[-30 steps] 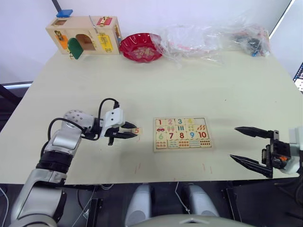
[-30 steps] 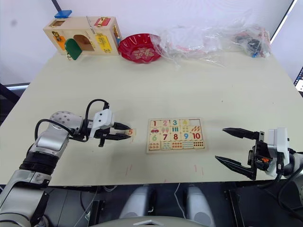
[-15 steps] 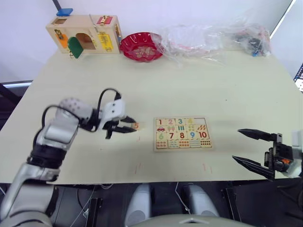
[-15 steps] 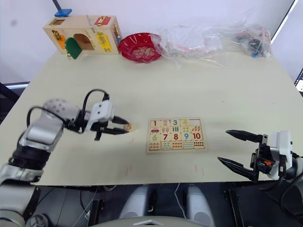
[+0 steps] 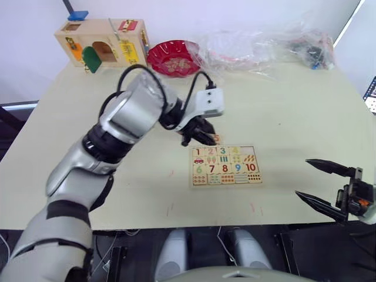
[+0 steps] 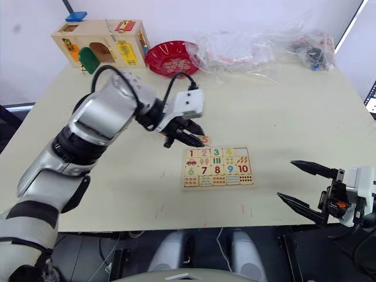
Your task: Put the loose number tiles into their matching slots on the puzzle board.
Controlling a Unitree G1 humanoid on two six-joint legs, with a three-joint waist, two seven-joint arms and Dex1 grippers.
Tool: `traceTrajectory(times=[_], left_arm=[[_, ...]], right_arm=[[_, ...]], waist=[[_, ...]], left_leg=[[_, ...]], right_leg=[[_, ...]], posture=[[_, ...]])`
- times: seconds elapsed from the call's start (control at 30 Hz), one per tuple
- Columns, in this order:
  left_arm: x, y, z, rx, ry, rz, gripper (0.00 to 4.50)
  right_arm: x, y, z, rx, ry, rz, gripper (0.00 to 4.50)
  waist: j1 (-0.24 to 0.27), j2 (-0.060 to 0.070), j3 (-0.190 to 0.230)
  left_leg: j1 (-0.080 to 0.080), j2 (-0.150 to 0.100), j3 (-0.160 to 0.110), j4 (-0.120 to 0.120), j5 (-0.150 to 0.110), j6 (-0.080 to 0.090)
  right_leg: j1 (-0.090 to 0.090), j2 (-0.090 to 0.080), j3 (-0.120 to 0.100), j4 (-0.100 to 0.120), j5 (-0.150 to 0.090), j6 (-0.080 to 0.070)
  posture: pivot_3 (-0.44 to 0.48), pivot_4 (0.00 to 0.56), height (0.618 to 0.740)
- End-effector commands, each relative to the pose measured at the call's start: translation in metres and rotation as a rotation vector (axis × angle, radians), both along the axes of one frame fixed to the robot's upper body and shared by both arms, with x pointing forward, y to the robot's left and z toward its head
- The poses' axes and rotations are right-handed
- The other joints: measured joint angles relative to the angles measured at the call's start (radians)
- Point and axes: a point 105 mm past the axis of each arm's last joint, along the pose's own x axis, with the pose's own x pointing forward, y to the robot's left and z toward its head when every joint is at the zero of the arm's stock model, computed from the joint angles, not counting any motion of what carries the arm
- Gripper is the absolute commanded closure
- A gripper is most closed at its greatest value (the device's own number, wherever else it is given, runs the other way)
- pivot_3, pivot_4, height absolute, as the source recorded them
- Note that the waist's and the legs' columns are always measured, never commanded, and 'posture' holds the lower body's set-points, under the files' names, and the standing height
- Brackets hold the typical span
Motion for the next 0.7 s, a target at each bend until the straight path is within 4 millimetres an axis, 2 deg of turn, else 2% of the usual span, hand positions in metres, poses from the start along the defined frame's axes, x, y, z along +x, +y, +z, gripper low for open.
traceTrajectory(times=[0.03,0.37,0.7], left_arm=[[0.002,-0.018,-0.003,0.076,-0.063,0.002,3.22],[0.025,-0.059,-0.027,0.086,-0.160,0.077,3.22],[0.025,-0.076,-0.043,0.099,-0.178,0.049,3.22]], right_arm=[[-0.005,0.000,0.012,-0.027,-0.076,-0.020,0.00],[-0.019,-0.002,0.009,0.002,-0.098,-0.089,0.00],[-0.029,-0.003,0.005,0.022,-0.117,-0.125,0.00]], waist=[[-0.001,0.000,0.000],[0.008,0.001,0.000],[0.002,0.002,0.000]], left_leg=[[0.000,0.000,0.000,0.000,0.000,0.000],[-0.001,-0.002,0.000,0.000,0.000,0.000],[-0.001,-0.002,0.000,0.000,0.000,0.000]], right_leg=[[0.000,0.000,0.000,0.000,0.000,0.000],[0.000,-0.001,0.002,0.000,-0.001,0.001],[0.000,-0.001,0.002,0.000,-0.001,0.001]], posture=[[0.000,0.150,0.740],[0.000,0.150,0.740],[0.000,0.150,0.740]])
